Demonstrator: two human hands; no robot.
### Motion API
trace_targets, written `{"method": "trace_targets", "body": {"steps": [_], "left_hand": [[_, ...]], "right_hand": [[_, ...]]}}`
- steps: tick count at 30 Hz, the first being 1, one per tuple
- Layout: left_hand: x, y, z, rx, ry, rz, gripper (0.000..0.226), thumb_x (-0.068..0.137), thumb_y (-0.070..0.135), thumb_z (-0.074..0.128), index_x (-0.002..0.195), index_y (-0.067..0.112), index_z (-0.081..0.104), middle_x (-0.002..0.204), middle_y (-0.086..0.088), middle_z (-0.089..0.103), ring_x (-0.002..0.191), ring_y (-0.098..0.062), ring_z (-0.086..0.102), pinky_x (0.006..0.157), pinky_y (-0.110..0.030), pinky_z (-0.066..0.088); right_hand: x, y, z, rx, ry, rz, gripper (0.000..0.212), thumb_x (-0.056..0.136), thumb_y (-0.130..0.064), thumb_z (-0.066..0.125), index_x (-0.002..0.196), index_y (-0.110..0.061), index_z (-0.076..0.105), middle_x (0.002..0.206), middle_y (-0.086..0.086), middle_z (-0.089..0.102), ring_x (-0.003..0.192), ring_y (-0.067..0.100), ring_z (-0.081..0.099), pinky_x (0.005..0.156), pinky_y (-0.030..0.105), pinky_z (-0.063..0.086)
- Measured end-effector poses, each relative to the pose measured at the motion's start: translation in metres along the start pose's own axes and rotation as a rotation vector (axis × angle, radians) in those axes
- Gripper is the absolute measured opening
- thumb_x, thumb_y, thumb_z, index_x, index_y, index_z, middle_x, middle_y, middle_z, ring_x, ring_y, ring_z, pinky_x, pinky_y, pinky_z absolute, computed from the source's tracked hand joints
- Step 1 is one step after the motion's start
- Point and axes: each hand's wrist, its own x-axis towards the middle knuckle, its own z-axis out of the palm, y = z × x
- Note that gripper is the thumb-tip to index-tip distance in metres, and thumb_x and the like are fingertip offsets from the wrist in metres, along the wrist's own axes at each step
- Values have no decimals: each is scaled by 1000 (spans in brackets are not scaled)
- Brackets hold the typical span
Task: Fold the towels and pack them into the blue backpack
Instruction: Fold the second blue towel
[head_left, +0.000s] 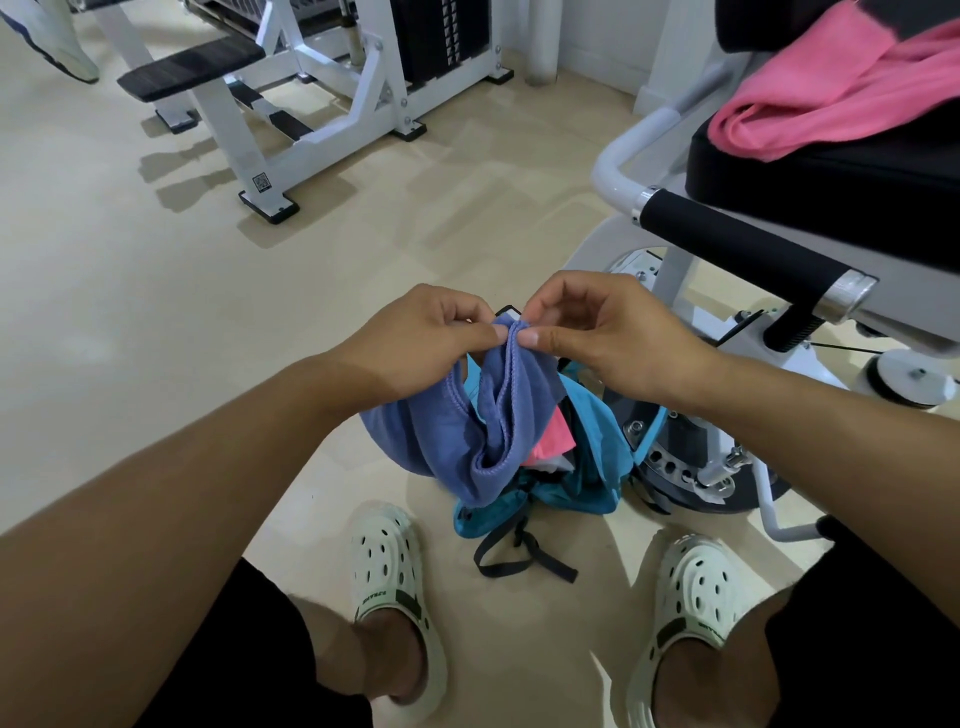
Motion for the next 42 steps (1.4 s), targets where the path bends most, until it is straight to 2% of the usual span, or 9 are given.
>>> {"method": "trace_targets", "body": {"steps": [4, 15, 17, 20, 24, 29, 33, 38, 42], "left_hand": [[1, 5, 4, -63, 30, -39, 24, 97, 24, 63, 76, 15, 69, 59, 8, 62, 57, -10, 53, 71, -29, 42], [0, 0, -2, -54, -50, 41, 17, 99, 21, 63, 87, 16, 74, 69, 5, 67, 64, -17, 54, 73, -36, 40], [1, -1, -2, -51, -76, 50, 20, 98, 28, 63, 91, 12, 74, 72, 0, 69, 63, -15, 55, 74, -35, 41], [0, -2, 0, -6, -113, 48, 42, 83, 55, 69, 90, 13, 74, 83, -18, 68, 67, -19, 56, 75, -38, 45], [0, -3, 3, 61, -139, 76, 10, 84, 22, 82, 88, 15, 75, 78, -9, 75, 66, -9, 64, 72, -24, 51], [0, -3, 2, 113, -149, 69, 4, 84, 17, 81, 85, 20, 78, 76, -2, 76, 69, -7, 67, 72, -14, 50], [6, -13, -11, 136, 11, 50, 25, 74, 44, 86, 81, 22, 78, 65, 5, 70, 62, -15, 62, 69, -20, 50], [14, -41, -43, 279, 222, -153, 49, 63, 66, 82, 72, 18, 73, 45, 15, 54, 49, -2, 51, 59, -23, 39], [13, -63, -62, 302, 247, -240, 56, 64, 73, 72, 70, 18, 76, 71, 2, 73, 76, -16, 68, 70, -28, 50]], "right_hand": [[1, -1, 1, 47, 52, -33, 9, 89, -16, 78, 90, -15, 69, 90, 12, 73, 85, 19, 69, 92, 45, 58], [-2, -4, 0, 84, -64, 65, 15, 98, -17, 66, 107, -7, 61, 102, 19, 74, 102, 44, 65, 97, 60, 49], [-2, -4, -1, 66, -112, 92, 18, 99, -16, 64, 115, -10, 60, 103, 12, 77, 99, 35, 70, 90, 52, 54], [-3, -1, 1, 36, -174, 115, 23, 101, -14, 61, 123, -14, 63, 103, 2, 77, 85, 2, 73, 78, 20, 55], [-3, 1, 1, -27, -219, 112, 16, 100, -17, 62, 115, -15, 69, 112, -1, 76, 110, 8, 69, 105, 34, 51], [-2, 2, -3, -125, -259, 89, 23, 84, -41, 75, 95, -24, 66, 106, 2, 74, 105, 23, 70, 97, 54, 54], [4, 11, -6, -93, -150, 129, 13, 97, -19, 67, 100, -12, 56, 101, 18, 72, 76, 20, 63, 69, 30, 52], [16, 35, -21, -119, -6, 268, 10, 96, -12, 68, 96, -21, 68, 93, -2, 77, 97, 22, 72, 97, 44, 56], [23, 52, -30, -141, 138, 383, 2, 100, -14, 62, 99, -15, 63, 99, 2, 74, 92, 16, 64, 83, 29, 49]]}}
